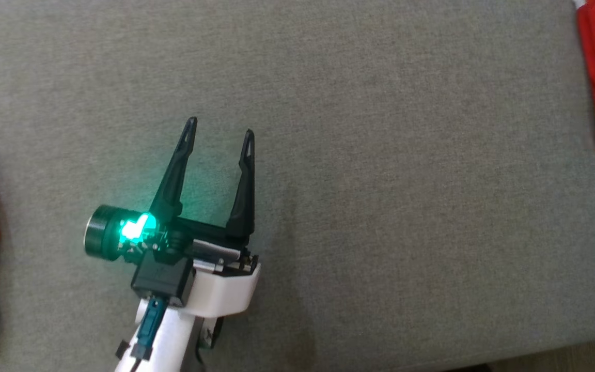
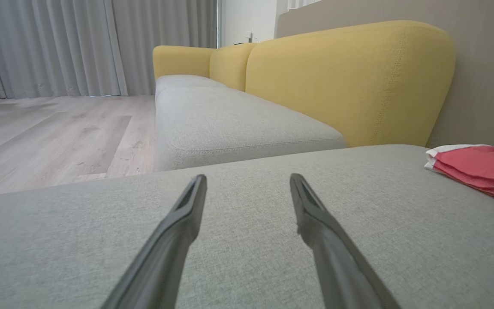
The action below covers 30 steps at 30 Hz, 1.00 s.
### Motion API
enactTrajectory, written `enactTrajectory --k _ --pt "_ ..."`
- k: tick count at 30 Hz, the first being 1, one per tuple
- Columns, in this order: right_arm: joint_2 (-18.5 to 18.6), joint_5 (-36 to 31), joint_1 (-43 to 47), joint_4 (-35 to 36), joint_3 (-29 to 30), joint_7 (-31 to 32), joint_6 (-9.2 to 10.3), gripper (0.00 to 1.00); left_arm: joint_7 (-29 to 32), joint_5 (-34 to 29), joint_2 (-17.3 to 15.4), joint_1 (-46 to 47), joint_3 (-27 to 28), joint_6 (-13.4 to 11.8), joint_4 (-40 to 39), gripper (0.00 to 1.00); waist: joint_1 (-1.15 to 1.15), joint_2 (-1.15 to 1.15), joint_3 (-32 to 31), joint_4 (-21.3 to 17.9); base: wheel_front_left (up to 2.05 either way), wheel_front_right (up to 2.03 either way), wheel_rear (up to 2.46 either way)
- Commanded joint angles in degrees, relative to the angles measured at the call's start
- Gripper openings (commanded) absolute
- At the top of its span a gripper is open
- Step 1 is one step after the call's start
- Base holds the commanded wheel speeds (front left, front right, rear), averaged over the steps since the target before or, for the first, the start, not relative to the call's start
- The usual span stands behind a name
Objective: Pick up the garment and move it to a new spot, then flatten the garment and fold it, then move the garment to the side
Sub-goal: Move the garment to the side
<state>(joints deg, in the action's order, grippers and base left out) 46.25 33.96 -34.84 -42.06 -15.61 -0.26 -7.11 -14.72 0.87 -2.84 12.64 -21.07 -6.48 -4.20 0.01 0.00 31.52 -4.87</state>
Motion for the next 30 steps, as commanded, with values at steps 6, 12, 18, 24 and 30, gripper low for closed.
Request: enactTrajectory --k 6,12,18,24,30 --pt "2.26 -6.31 -1.50 -1.33 2.62 -4.76 -0.37 1.00 -0.28 -0.01 -0.09 0.96 0.94 -0.24 -1.42 1.00 -0.01 0.00 -0.55 0.12 0.00 0.00 0.00" --pt "-4.61 -12.70 -1.16 -1.60 4.50 -6.65 -0.37 1.00 -0.28 1.95 -0.06 -0.74 0.84 -2.06 -1.37 1.00 -0.01 0.00 -5.53 1.36 0.00 0.00 0.00" --pt "-13.99 -13.54 5.32 4.46 4.96 -9.49 -0.37 1.00 -0.28 3.08 -0.05 -4.52 2.55 -4.74 0.15 1.00 -0.01 0.00 -14.25 3.24 0.00 0.00 0.00" --pt "-23.25 -9.59 14.30 9.47 1.65 -11.76 -0.37 1.00 -0.28 4.78 -0.04 -8.94 3.49 -5.74 4.01 1.00 -0.01 0.00 -23.09 5.63 0.00 0.00 0.00" --pt "-31.02 -7.15 23.31 10.90 -1.08 -14.50 -0.37 1.00 -0.28 8.53 -0.04 -13.48 5.69 -4.26 8.18 1.00 -0.01 0.00 -30.93 8.59 0.00 0.00 0.00"
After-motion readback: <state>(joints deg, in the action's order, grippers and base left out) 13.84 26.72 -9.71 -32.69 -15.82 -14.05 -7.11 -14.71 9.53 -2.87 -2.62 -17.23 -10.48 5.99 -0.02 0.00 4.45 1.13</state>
